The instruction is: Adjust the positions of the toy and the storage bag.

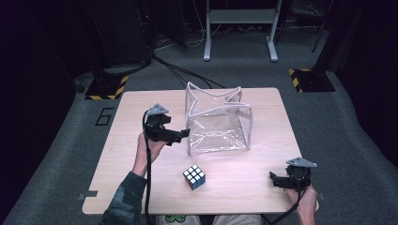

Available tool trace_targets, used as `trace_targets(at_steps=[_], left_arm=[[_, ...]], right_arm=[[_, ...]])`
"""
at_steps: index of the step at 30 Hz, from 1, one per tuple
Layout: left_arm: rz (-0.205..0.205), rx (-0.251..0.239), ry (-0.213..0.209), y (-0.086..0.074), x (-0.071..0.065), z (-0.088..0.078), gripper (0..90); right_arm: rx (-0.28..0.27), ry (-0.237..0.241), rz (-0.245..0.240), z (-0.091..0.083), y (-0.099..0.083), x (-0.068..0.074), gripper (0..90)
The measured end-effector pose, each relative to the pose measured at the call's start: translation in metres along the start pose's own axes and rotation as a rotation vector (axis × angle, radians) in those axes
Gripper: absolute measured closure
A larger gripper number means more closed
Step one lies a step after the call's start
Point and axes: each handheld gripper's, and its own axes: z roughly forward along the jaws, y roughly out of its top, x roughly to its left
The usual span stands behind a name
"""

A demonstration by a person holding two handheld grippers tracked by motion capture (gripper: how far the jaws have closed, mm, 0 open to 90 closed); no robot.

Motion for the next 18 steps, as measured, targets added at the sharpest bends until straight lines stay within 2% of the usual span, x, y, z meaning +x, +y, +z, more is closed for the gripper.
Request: trace_targets(at_steps=[11, 18], left_arm=[[0.002, 0.009, 0.022, 0.03, 0.008, 0.005, 0.3], [0.001, 0.027, 0.043, 0.046, 0.013, 0.015, 1.8]], right_arm=[[0.0, 0.001, 0.0, 0.0, 0.0, 0.0, 3.7], [0.0, 0.001, 0.0, 0.0, 0.0, 0.0, 3.8]])
